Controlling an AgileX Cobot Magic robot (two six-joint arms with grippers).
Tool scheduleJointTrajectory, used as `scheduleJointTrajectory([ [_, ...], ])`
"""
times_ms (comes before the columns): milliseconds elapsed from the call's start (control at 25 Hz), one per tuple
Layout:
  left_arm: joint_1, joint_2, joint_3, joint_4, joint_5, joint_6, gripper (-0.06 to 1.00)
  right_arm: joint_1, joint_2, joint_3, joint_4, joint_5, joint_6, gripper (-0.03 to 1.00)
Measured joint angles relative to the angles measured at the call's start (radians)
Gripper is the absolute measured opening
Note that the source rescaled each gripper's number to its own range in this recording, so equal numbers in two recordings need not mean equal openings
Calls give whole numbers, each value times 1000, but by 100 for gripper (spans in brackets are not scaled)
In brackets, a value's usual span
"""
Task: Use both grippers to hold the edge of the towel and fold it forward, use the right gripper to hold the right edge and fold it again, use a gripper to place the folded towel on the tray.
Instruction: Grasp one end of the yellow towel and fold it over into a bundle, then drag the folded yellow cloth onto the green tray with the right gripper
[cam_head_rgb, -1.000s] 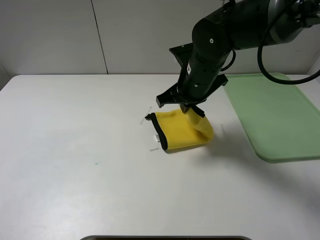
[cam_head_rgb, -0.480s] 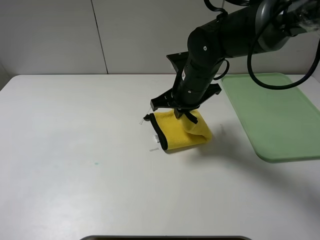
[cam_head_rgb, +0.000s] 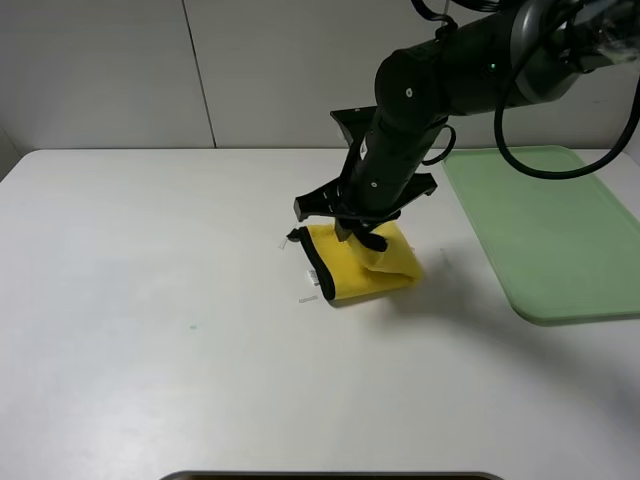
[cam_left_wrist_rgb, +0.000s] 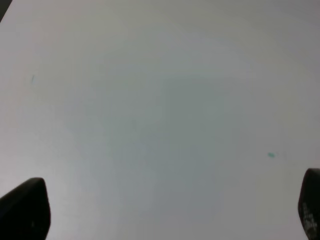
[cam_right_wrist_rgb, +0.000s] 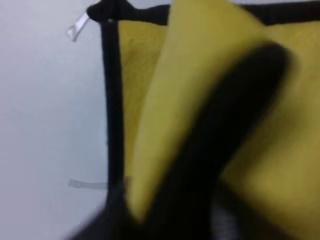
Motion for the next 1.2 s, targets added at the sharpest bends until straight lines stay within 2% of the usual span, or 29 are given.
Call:
scheduleJointTrajectory([
  [40,0,0,0,0,0,0,100,0,0,0,16,-4,-2,70],
  [80,0,0,0,0,0,0,100,0,0,0,24,-11,-2,82],
  [120,0,0,0,0,0,0,100,0,0,0,32,-16,-2,90],
  [200,0,0,0,0,0,0,100,0,0,0,37,-20,-2,96],
  [400,0,0,0,0,0,0,100,0,0,0,31,-21,-9,99],
  [560,0,0,0,0,0,0,100,0,-6,0,-3,-9,-74,100],
  [840,0,0,0,0,0,0,100,-6,-28,0,-135,72,-110,100],
  [1040,0,0,0,0,0,0,100,-63,-28,0,-153,89,-138,100],
  [1200,0,0,0,0,0,0,100,-137,-28,0,-146,84,-215,100],
])
